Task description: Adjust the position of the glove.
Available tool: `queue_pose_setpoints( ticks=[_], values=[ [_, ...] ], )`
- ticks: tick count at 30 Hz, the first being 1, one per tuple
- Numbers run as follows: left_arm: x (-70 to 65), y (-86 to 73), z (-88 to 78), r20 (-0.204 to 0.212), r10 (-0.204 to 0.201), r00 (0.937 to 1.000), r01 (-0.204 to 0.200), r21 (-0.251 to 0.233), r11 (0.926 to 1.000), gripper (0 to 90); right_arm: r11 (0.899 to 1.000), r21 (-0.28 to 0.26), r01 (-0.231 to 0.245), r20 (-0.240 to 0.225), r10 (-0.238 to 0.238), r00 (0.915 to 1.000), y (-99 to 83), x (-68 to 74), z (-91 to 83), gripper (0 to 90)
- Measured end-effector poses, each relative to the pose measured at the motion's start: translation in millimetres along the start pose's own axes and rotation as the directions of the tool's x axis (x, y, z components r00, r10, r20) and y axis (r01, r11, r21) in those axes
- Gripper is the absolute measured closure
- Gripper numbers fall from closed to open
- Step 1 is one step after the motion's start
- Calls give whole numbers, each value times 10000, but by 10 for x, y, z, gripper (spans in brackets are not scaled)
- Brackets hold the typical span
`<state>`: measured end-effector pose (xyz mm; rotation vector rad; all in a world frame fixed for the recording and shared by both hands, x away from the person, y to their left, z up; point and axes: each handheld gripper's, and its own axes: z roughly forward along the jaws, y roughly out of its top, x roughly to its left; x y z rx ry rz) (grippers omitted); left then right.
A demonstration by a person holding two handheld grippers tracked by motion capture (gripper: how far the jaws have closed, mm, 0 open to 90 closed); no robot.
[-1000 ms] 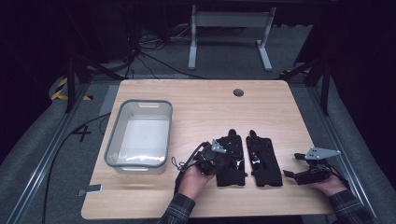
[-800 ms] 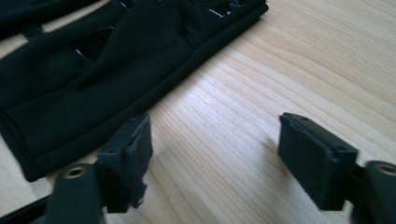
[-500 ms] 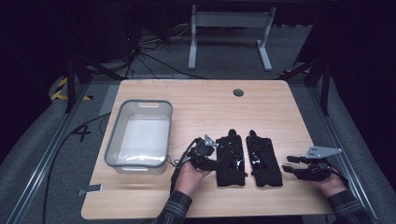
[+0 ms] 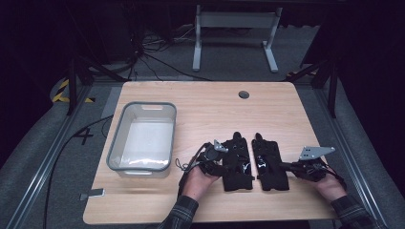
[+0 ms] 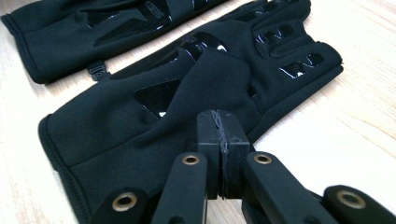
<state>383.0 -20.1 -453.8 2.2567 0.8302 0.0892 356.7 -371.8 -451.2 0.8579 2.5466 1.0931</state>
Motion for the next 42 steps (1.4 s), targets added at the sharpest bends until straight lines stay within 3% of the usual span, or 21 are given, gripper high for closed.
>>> queue_pose_setpoints(
  ticks=[8, 11, 16, 28, 42],
  values=[
    [-27, 7, 48, 7, 72, 10000, -72, 237, 9997, 572, 9997, 206, 115, -1, -115, 9999, -14, 19, 47, 896],
    [-34, 10, 51, -108, 59, 9999, -56, 248, 9997, 646, 9996, 227, 141, 5, -141, 9999, -14, 25, 47, 895],
    [-26, 22, 41, -44, -204, 9998, 205, 180, 9996, 850, 9996, 228, 155, 4, -155, 9999, -15, 25, 48, 895],
    [-8, 40, -76, 235, -819, 9964, 832, -608, 9947, 871, 9996, 202, 213, 10, -213, 9998, -12, 29, 56, 896],
    [-14, 79, -142, 765, -740, 9943, 806, -885, 9928, 872, 9990, 234, 371, -293, -364, 9989, 73, 38, 146, 897]
  ],
)
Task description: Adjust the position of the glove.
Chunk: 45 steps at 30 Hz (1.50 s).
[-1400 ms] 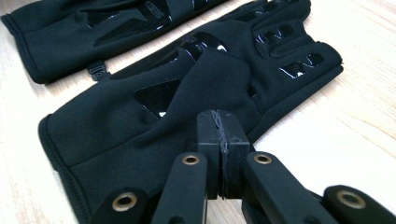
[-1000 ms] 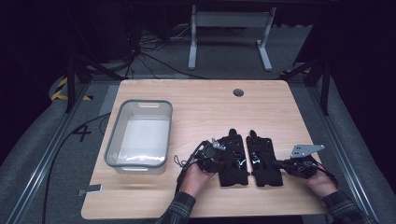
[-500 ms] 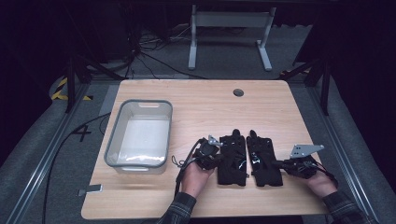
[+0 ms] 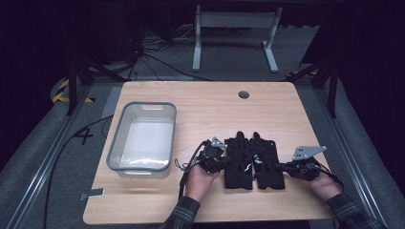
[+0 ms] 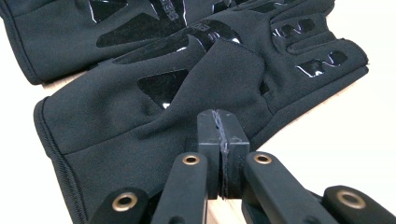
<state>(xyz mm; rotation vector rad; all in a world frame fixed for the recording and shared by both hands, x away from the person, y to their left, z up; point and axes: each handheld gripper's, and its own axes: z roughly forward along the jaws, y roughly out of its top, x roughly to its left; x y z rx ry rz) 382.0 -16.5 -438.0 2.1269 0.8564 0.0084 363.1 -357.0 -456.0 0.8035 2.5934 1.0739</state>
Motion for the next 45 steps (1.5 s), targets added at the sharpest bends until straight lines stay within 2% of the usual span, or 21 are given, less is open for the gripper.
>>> queue_pose_setpoints(
  ticks=[7, 18, 26, 32, 39, 45],
  values=[
    [-6, 89, -79, 608, -121, 9981, 159, -614, 9980, 872, 9997, -5, 230, -144, -230, 9996, 67, 16, 70, 897],
    [-25, 259, -151, 1044, -54, 9945, 185, -1243, 9921, 877, 9989, -32, 460, -439, -461, 9980, 119, 15, 127, 897],
    [-61, 380, -152, 1073, 237, 9939, -76, -1477, 9890, 880, 9972, 23, 747, -561, -745, 9956, 194, 55, 196, 897],
    [-83, 490, -126, 1069, 466, 9932, -291, -1603, 9866, 883, 9971, -5, 760, -730, -758, 9944, 228, 59, 236, 898],
    [-165, 637, -13, 1231, 944, 9879, -739, -1618, 9840, 891, 9974, -34, 722, -765, -722, 9944, 228, 55, 241, 898],
    [-223, 668, 109, 1460, 1056, 9836, -843, -1449, 9858, 893, 9977, -51, 676, -769, -678, 9947, 228, 56, 244, 898]
  ],
)
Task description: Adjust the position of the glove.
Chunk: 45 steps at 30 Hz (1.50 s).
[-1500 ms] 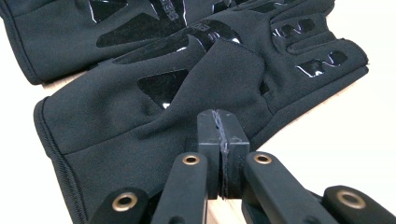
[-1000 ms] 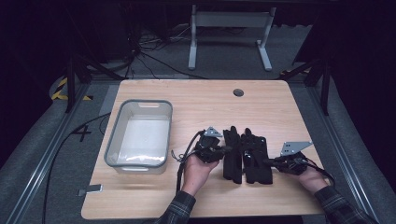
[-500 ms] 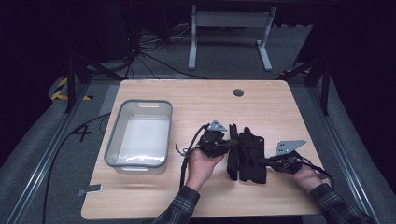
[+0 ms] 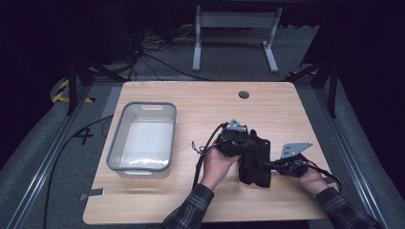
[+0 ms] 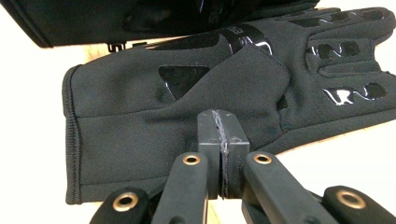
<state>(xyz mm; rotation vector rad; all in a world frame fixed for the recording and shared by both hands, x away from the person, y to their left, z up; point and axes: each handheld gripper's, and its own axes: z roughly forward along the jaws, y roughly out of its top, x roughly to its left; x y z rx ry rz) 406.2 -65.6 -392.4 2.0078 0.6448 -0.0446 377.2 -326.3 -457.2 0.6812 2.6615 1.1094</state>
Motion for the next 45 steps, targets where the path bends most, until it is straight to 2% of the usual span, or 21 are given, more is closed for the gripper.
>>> queue_pose_setpoints(
  ticks=[16, 20, 23, 26, 28, 30, 32, 33, 36, 38, 39, 42, 45],
  values=[
    [-106, -13, 311, 576, 421, 9975, -454, 559, 9974, 895, 10000, -37, -57, -266, 56, 9996, 38, 24, 50, 899],
    [-114, -40, 400, 715, 456, 9964, -511, 770, 9957, 894, 9994, 67, 331, -118, -331, 9994, 87, 72, 70, 898],
    [-111, -53, 423, 815, 483, 9955, -550, 830, 9950, 888, 9998, -84, 205, 95, -205, 9997, 62, 38, -17, 897],
    [-101, -50, 408, 1065, 465, 9932, -532, 612, 9967, 880, 9997, -245, -82, 351, 91, 9993, 12, -33, -118, 896],
    [-103, -41, 387, 1072, 476, 9931, -534, 526, 9972, 844, 9996, -245, -169, 496, 181, 9986, -6, -64, -159, 889],
    [-99, -31, 352, 1013, 501, 9936, -544, 403, 9977, 835, 9991, -367, -209, 688, 234, 9974, -20, -85, -205, 842],
    [-76, -28, 323, 868, 461, 9952, -496, 393, 9980, 882, 9983, -437, -376, 844, 412, 9956, -53, -116, -239, 770],
    [-76, -28, 323, 868, 461, 9952, -496, 393, 9980, 895, 9983, -437, -376, 844, 412, 9956, -53, -116, -239, 770],
    [-23, -41, 289, 580, 402, 9975, -435, 569, 9974, 898, 9981, -339, -508, 1209, 545, 9912, -121, -158, -291, 663],
    [6, -59, 274, 467, 416, 9980, -445, 629, 9970, 898, 9968, -366, -715, 1366, 759, 9877, -173, -194, -331, 604],
    [15, -66, 268, 468, 400, 9981, -430, 661, 9969, 897, 9953, -360, -895, 1444, 938, 9851, -202, -215, -353, 536],
    [29, -87, 262, 409, 349, 9986, -376, 680, 9970, 898, 9902, -311, -1362, 1487, 1394, 9790, -265, -259, -389, 456],
    [23, -116, 278, 423, 362, 9984, -393, 732, 9965, 897, 9870, -361, -1564, 1689, 1603, 9725, -331, -279, -438, 387]
  ],
)
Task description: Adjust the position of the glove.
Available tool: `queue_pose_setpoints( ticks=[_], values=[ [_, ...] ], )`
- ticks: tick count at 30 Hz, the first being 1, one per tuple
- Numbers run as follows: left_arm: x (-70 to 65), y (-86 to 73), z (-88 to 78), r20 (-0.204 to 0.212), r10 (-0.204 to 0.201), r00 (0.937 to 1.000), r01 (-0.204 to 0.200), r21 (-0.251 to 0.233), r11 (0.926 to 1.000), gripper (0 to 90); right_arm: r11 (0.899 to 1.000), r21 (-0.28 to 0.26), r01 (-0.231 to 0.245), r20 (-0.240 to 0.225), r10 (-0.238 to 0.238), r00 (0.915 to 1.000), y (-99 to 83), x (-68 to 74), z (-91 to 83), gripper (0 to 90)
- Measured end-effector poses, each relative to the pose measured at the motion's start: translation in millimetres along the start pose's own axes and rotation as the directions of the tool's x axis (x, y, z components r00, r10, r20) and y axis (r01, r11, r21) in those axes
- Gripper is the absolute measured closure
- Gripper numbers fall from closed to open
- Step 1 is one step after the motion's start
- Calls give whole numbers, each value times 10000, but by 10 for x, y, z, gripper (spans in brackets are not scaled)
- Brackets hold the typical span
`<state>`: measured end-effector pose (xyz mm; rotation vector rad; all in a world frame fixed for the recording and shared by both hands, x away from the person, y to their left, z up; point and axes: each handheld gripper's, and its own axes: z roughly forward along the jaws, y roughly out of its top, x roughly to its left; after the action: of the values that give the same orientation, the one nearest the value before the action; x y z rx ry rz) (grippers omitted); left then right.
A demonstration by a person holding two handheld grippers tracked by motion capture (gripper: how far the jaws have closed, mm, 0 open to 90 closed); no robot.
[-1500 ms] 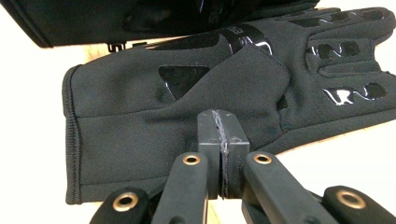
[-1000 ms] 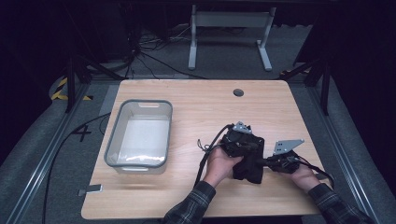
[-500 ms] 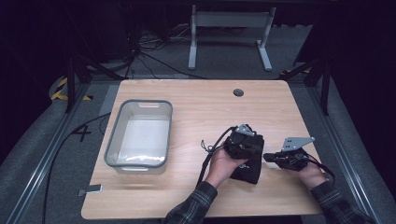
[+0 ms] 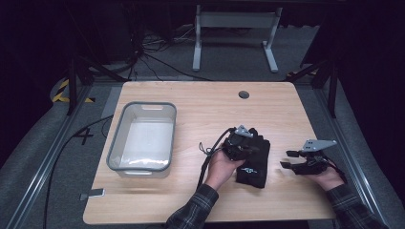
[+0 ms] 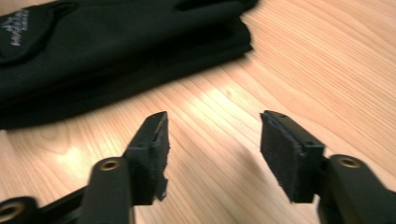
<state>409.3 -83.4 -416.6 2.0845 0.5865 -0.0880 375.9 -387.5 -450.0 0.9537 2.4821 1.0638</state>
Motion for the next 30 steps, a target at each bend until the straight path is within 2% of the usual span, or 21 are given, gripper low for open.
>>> queue_pose_setpoints(
  ticks=[7, 13, 18, 24, 30],
  values=[
    [-100, -65, 139, 322, 182, 9993, -195, 408, 9990, 897, 9996, -115, -251, 624, 258, 9977, -160, -74, -82, 196],
    [-232, -118, 315, 671, 442, 9968, -505, 950, 9942, 898, 9997, -86, -217, 803, 223, 9965, -193, -104, -65, 175],
    [-272, -173, 412, 730, 428, 9964, -525, 1372, 9892, 898, 10000, 99, -7, 997, -2, 9950, -200, -91, -37, 172],
    [-280, -216, 451, 665, 496, 9966, -598, 1618, 9850, 897, 10000, 29, -37, 884, 34, 9961, -207, -86, -20, 159],
    [-296, -263, 406, 670, 474, 9966, -592, 1866, 9806, 898, 9999, 10, -170, 758, 169, 9970, -217, -98, -16, 156]
  ],
)
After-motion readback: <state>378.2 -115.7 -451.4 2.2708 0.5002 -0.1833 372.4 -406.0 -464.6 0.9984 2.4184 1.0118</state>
